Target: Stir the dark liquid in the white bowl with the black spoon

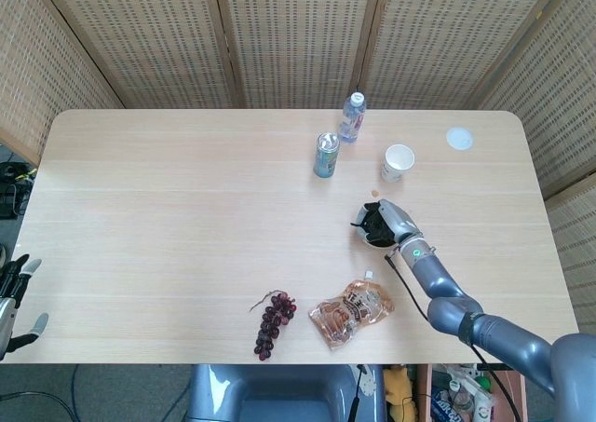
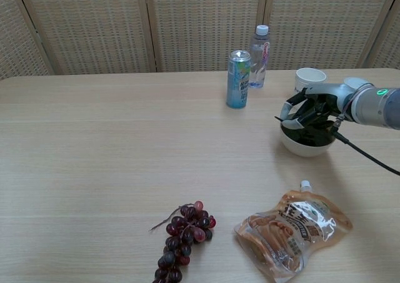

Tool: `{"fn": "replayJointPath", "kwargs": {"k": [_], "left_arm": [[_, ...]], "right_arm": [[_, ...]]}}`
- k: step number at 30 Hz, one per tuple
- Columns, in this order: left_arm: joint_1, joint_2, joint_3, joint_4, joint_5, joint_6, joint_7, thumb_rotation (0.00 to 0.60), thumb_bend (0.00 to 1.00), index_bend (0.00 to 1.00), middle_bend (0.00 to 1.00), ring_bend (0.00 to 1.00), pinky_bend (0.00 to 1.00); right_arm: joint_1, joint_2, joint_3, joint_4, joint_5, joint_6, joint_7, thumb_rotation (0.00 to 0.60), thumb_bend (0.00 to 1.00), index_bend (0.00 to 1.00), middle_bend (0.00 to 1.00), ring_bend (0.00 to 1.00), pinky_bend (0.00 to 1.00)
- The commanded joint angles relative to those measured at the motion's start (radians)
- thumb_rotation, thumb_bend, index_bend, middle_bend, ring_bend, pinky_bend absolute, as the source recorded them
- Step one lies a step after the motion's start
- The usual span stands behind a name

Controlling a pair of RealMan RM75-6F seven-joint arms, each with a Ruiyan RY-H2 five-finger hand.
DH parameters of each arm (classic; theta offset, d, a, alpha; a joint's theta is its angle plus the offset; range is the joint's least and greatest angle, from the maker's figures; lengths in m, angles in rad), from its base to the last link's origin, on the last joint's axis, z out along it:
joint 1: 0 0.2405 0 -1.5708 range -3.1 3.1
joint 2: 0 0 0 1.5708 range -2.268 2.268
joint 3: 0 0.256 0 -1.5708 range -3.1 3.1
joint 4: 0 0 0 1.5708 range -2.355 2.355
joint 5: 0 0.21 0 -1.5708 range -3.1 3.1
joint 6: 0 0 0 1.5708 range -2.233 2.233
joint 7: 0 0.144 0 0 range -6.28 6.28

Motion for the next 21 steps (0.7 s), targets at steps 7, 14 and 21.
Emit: {"fn": "replayJointPath", "kwargs": {"k": [7,14,21], "left_arm": [[0.007,0.004,0.002,-0.005,-0.011,0.001,0.006,0.6,0.36,0.0,0.0,0.0,0.0],[0.007,0.002,0.003,-0.004,-0.011,-0.004,0.003,0.6,0.36,0.0,0.0,0.0,0.0],[0.003,0.0,0.001,-0.001,-0.008,-0.006,0.002,0.6,0.36,0.0,0.0,0.0,0.0]], "right_arm": [[0.054,-0.037,0.008,0.091,0.002,-0.045,-0.013,0.6,0.78,0.69,0.98,1.0,1.0],[0.064,-0.033,0.01,0.069,-0.001,-0.057,-0.013,0.6,0.78,0.69,0.98,1.0,1.0],[0.04,0.002,0.002,0.009,0.003,-0.046,-0.007,0.6,0.78,0.69,0.98,1.0,1.0]]}}
